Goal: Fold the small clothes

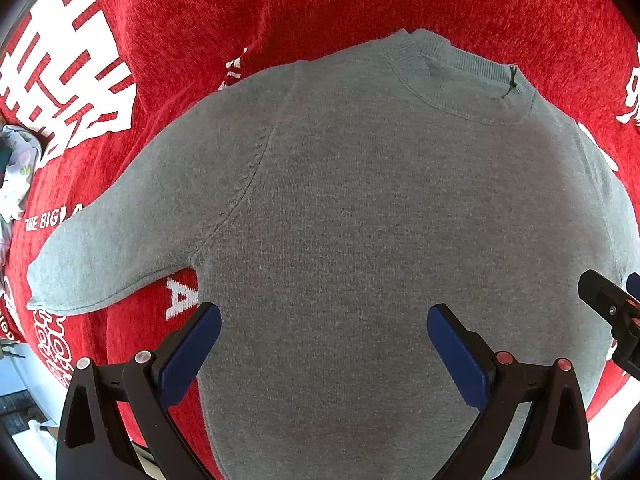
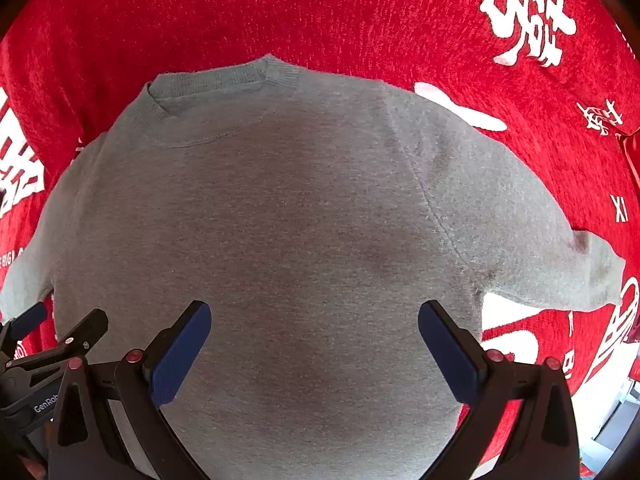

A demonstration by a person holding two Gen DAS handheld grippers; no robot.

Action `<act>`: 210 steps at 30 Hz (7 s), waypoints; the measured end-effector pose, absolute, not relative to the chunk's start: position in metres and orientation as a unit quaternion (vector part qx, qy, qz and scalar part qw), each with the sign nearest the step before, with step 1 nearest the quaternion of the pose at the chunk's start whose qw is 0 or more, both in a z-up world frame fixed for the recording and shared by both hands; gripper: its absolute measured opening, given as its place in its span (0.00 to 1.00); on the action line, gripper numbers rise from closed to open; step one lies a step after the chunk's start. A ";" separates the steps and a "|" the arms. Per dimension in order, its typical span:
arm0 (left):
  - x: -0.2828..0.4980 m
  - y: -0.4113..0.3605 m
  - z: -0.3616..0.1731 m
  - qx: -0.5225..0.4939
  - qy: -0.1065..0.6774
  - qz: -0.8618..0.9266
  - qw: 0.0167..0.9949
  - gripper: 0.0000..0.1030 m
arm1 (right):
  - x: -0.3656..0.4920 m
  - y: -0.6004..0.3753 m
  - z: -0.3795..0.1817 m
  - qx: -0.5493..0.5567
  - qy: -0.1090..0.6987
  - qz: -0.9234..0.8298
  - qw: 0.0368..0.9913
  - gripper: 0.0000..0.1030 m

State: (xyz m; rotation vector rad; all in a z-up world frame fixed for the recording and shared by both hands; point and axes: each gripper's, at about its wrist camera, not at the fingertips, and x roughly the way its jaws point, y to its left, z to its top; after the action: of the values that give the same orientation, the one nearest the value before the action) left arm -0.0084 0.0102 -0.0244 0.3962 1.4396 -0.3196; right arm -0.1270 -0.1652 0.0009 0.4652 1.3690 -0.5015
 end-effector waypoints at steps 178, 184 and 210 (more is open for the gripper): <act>0.121 0.057 -0.039 0.076 0.614 -0.271 0.738 0.16 | -0.151 -0.246 -0.018 0.534 0.422 -0.219 0.699 0.07; 0.141 0.079 -0.049 0.080 0.615 -0.277 0.734 0.16 | -0.150 -0.229 -0.030 0.487 0.474 -0.250 0.690 0.07; 0.045 0.074 -0.026 0.161 0.604 -0.252 0.738 0.17 | -0.126 -0.228 -0.021 0.395 0.516 -0.230 0.724 0.14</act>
State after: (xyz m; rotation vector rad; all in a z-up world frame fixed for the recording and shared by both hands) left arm 0.0451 0.0740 -0.0263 0.3543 1.3265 -0.5532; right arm -0.1263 -0.2285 -0.0213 0.8712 1.1395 -0.5080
